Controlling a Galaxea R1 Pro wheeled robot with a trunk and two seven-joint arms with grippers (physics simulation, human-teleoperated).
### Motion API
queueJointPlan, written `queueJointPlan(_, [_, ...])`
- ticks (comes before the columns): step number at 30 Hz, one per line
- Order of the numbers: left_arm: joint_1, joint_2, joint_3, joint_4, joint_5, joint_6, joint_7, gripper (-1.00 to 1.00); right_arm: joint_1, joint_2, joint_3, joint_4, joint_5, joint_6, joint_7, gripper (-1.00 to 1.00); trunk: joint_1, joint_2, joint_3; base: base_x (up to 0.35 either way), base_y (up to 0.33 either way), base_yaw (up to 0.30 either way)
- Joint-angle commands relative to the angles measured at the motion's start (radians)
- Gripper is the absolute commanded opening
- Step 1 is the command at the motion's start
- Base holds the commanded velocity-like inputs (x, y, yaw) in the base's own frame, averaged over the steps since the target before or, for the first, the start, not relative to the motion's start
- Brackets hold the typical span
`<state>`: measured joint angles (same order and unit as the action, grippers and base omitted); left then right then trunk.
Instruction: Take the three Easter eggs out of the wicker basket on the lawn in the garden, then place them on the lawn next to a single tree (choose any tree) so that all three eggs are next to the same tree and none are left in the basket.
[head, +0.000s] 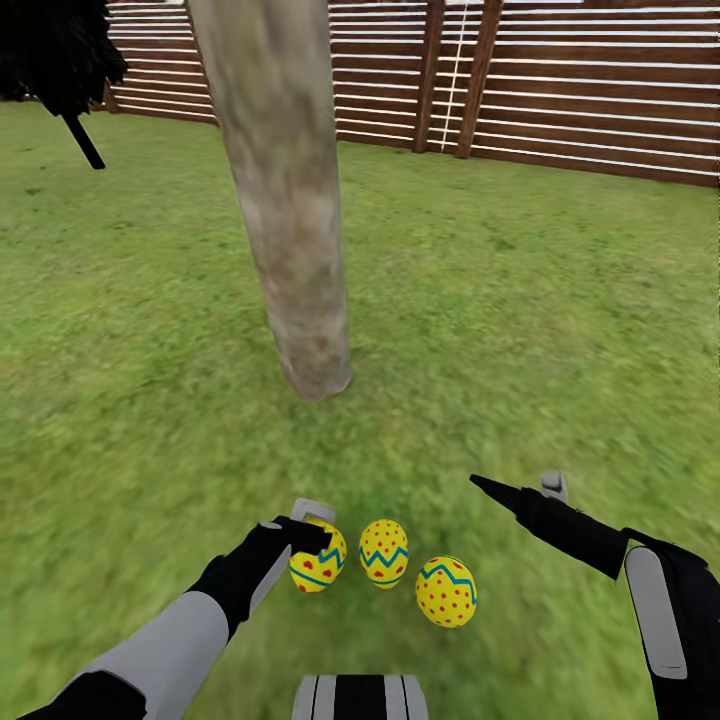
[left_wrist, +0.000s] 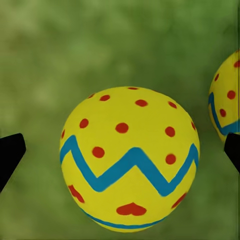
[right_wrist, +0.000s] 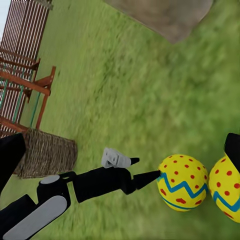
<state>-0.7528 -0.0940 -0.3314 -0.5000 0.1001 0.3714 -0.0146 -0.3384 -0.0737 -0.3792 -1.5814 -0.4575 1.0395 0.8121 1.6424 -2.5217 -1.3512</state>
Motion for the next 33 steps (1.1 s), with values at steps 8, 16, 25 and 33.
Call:
queueJointPlan(8, [0.0,0.0,-0.004,-0.002,0.01,0.015,0.001,1.0,-0.001,0.0,-0.001,0.0,0.004,0.004,0.006,1.0,-0.004,0.002,0.03,0.0,0.0,0.0])
queueJointPlan(16, [-0.002,-0.001,-0.004,-0.008,0.01,0.05,0.003,1.0,-0.001,0.0,-0.001,0.0,0.008,0.004,0.004,1.0,-0.007,0.004,0.061,0.0,0.0,0.0])
queueJointPlan(25, [-0.002,0.001,-0.002,-0.052,0.01,0.129,0.004,1.0,-0.001,0.0,-0.001,0.002,0.009,0.004,0.003,1.0,-0.011,0.006,0.096,0.0,0.0,0.0])
queueJointPlan(33, [-0.002,0.002,0.001,-0.074,0.01,0.178,0.003,1.0,-0.001,-0.001,-0.001,0.003,0.01,0.004,0.001,1.0,-0.015,0.007,0.127,0.0,0.0,0.0])
